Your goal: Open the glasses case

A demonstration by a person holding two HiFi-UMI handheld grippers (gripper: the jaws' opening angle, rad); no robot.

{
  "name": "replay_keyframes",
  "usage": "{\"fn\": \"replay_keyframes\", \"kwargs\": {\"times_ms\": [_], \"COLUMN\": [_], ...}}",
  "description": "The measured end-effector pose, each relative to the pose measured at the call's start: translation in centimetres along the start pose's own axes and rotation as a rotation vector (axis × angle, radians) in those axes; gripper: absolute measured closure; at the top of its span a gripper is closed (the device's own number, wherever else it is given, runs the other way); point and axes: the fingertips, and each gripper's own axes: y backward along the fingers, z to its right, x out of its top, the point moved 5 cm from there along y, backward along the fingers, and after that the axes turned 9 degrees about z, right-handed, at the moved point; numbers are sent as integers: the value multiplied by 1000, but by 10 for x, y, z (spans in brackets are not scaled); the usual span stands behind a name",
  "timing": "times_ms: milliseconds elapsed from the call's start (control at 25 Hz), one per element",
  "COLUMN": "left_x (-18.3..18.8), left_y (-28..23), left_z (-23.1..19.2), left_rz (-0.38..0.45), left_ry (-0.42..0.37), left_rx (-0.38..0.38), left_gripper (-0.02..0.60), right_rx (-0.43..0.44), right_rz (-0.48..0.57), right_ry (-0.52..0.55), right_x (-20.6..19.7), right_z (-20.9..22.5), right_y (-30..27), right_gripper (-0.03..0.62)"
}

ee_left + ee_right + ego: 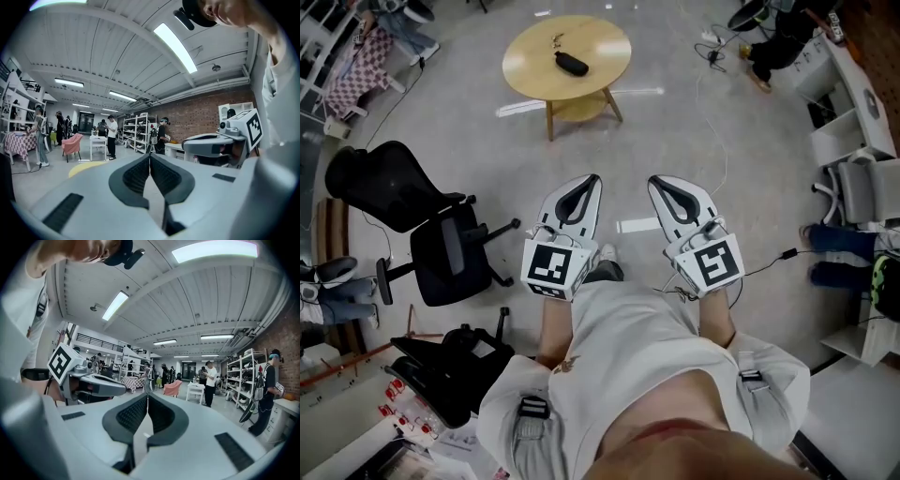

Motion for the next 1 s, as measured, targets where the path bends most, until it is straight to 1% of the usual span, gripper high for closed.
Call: {"fn": "replay_keyframes", "kwargs": {"times_ms": [200, 400, 560, 680, 840, 1000], "left_x": [-1, -5, -2, -1, 2, -2], "left_y": [-46, -75, -95, -111, -140, -168], "left_z": [-40, -77, -95, -100, -105, -106], "left_rz": [-12, -18, -14, -17, -7, -6], "left_ry": [-12, -18, -19, -16, -29, -28], "left_rx": [-23, -33, -30, -23, 8, 75], "left_gripper": [560, 560, 560, 560, 560, 560], "right_rx": [-12, -22, -16, -4, 30, 86], "right_rz": [-4, -13, -23, -35, -28, -20], "right_ry": [-10, -9, -3, -12, -21, -24], "right_x": [-11, -22, -24, -28, -34, -41], "right_z": [36, 57, 71, 85, 115, 148], "right_y": [-50, -91, -113, -122, -134, -144], "right_gripper": [571, 571, 571, 571, 571, 571]}}
